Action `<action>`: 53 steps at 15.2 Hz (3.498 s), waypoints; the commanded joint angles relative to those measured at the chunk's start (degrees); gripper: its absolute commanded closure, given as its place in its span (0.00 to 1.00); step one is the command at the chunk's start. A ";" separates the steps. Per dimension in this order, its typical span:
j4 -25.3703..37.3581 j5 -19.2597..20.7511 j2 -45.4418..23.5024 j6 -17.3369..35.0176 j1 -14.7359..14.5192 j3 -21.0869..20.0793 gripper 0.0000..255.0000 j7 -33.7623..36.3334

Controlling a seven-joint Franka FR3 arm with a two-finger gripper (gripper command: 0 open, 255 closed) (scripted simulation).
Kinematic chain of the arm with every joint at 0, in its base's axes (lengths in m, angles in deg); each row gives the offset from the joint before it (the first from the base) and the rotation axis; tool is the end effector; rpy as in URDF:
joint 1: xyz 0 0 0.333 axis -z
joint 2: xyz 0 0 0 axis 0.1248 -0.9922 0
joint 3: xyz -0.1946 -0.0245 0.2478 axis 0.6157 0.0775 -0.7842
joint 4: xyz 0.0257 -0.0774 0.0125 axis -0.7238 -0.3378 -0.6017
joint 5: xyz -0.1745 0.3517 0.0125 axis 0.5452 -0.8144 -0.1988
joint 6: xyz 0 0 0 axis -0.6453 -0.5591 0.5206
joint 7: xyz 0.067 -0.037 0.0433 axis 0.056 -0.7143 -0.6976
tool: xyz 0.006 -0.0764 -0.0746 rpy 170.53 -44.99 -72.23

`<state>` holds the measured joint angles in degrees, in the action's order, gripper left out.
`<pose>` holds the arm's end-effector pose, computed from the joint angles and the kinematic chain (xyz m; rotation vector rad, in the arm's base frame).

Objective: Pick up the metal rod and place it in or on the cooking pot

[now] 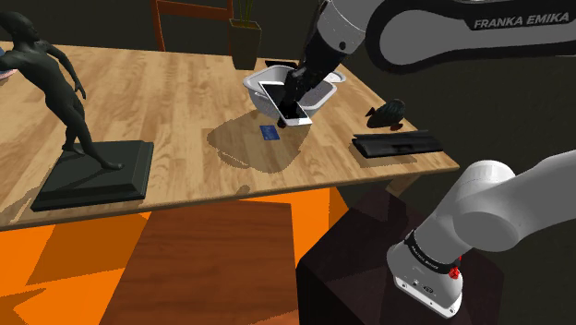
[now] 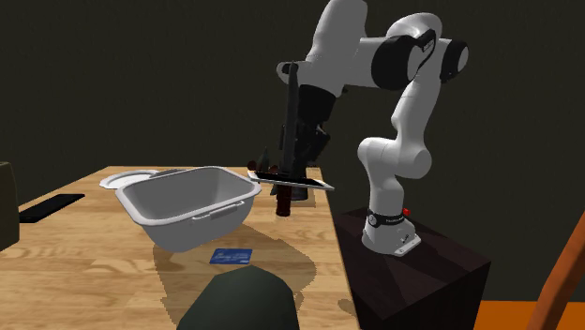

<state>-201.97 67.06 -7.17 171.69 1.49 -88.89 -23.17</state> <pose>0.3992 0.1494 0.5505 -3.0324 -0.0745 -0.6397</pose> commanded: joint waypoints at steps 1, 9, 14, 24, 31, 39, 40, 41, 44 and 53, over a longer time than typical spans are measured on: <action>1.29 0.00 0.33 -1.64 -0.01 0.15 1.00 -0.09; 7.42 0.20 0.34 -7.78 0.18 0.62 1.00 -0.37; 11.58 0.36 -0.06 -11.54 0.33 0.85 1.00 -0.49; 15.60 0.85 -8.35 -7.47 3.05 8.04 1.00 -9.97; 21.55 -0.51 -17.68 -4.37 5.12 13.65 1.00 -18.36; 26.65 -3.08 -26.07 -1.53 6.79 17.26 1.00 -25.06; 26.65 -3.08 -26.07 -1.52 6.79 17.26 1.00 -25.06; 26.65 -3.08 -26.07 -1.53 6.79 17.26 1.00 -25.06; 26.65 -3.08 -26.07 -1.53 6.79 17.27 1.00 -25.06; 27.26 -2.91 -25.05 -3.15 6.86 17.31 0.00 -24.95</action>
<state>-175.13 64.06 -32.59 169.33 8.34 -71.58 -48.24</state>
